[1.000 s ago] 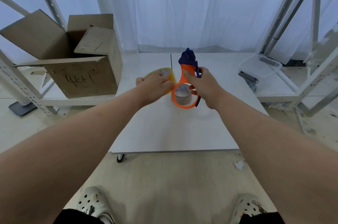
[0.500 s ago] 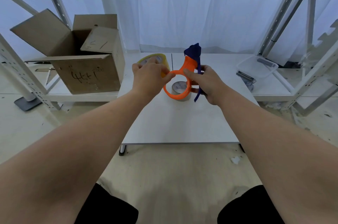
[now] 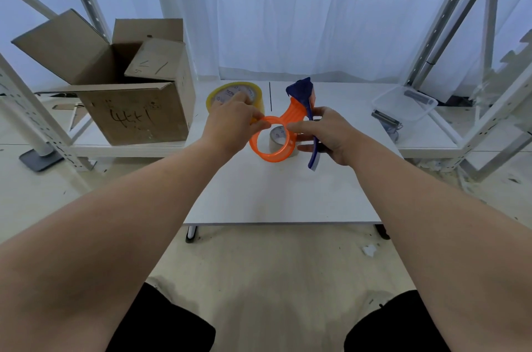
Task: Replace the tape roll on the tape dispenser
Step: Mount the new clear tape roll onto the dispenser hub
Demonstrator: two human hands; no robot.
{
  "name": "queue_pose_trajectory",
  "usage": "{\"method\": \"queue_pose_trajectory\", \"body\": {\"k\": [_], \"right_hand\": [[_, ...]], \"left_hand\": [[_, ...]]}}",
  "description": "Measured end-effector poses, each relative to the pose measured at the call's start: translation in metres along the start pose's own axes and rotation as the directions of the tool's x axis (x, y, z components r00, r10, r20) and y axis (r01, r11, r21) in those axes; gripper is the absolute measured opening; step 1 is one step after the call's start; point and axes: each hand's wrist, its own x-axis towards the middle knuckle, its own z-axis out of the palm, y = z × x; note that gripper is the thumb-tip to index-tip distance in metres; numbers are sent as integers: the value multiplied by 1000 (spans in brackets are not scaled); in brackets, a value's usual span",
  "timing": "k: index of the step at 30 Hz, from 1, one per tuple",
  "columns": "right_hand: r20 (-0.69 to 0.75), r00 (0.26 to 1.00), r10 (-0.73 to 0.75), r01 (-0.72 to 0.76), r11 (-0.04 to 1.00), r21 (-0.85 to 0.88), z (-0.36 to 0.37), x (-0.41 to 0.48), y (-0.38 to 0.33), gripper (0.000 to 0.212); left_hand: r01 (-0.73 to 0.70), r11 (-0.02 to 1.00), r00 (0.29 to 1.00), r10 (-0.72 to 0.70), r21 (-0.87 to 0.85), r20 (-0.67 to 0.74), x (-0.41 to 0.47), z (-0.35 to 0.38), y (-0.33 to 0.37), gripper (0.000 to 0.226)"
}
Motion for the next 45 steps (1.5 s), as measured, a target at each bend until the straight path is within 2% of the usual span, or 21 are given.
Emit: {"method": "queue_pose_trajectory", "body": {"k": [4,7,11,14,16,18,21,30,36,45], "right_hand": [[-27,1000,4,-5,999,-41,-3,-1,1,54],[-169,985,31,-38,999,-38,-4,5,7,63],[-294,955,35,-9,996,90,-6,10,10,69],[-339,940,43,17,985,174,-6,11,9,69],[-354,934,54,13,983,183,-5,11,10,70],[-370,927,65,4,983,182,-3,12,10,71],[-379,922,83,-1,977,211,-2,12,9,71],[-349,929,123,-9,950,311,4,13,9,65],[-325,936,135,-21,943,331,4,16,9,63],[-277,959,63,28,950,311,6,17,11,70]], "left_hand": [[2,992,998,5,-129,57,0,2,-2,36],[7,975,999,1,-220,38,0,2,-5,29],[4,943,1000,5,-333,24,-2,-5,-4,45],[-12,969,1000,19,-248,24,-1,-7,-4,58],[-50,979,998,56,-199,22,-1,-6,-4,52],[-80,966,995,90,-247,30,-2,-5,-3,44],[-93,940,993,111,-329,35,-3,-5,3,40],[-111,930,989,138,-350,52,-5,-4,3,33],[-127,956,988,145,-263,50,-3,-2,1,28],[-153,976,985,163,-153,56,-5,3,-5,22]]}}
